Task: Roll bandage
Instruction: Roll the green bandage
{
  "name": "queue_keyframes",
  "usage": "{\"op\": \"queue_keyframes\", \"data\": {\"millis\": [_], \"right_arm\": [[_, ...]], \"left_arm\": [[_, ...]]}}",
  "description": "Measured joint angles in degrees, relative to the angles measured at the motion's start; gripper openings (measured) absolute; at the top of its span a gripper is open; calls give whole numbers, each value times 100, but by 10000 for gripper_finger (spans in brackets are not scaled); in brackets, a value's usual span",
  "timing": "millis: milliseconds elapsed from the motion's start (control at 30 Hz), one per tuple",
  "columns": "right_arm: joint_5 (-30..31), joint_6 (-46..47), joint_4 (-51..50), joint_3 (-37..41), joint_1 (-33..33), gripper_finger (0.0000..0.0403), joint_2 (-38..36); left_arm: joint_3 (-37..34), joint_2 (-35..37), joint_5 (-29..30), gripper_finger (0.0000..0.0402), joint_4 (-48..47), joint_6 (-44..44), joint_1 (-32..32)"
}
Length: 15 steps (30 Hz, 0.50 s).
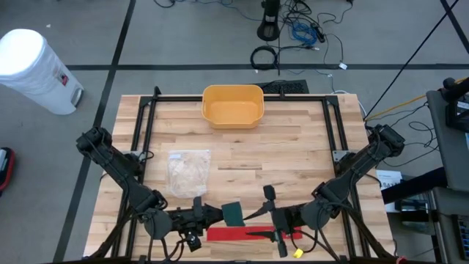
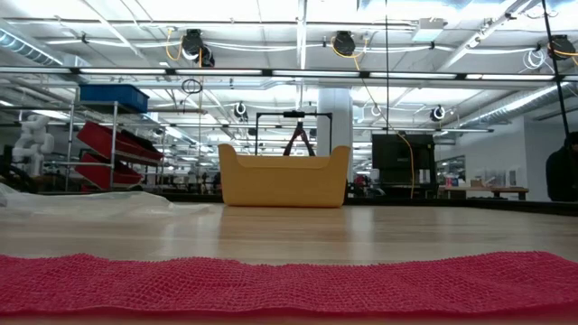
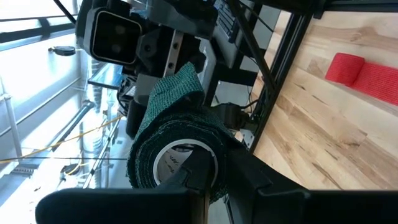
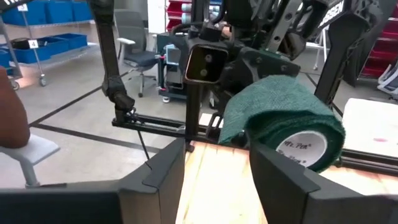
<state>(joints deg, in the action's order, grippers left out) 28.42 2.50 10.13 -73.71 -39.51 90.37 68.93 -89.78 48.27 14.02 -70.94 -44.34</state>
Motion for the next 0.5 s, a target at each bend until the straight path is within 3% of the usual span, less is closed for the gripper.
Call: {"op": "queue_keyframes", "data": {"millis": [500], "right_arm": [[-106, 156, 125, 0, 82, 148, 2]], "left_arm": [[0, 0, -9, 38, 0, 9, 119]]}}
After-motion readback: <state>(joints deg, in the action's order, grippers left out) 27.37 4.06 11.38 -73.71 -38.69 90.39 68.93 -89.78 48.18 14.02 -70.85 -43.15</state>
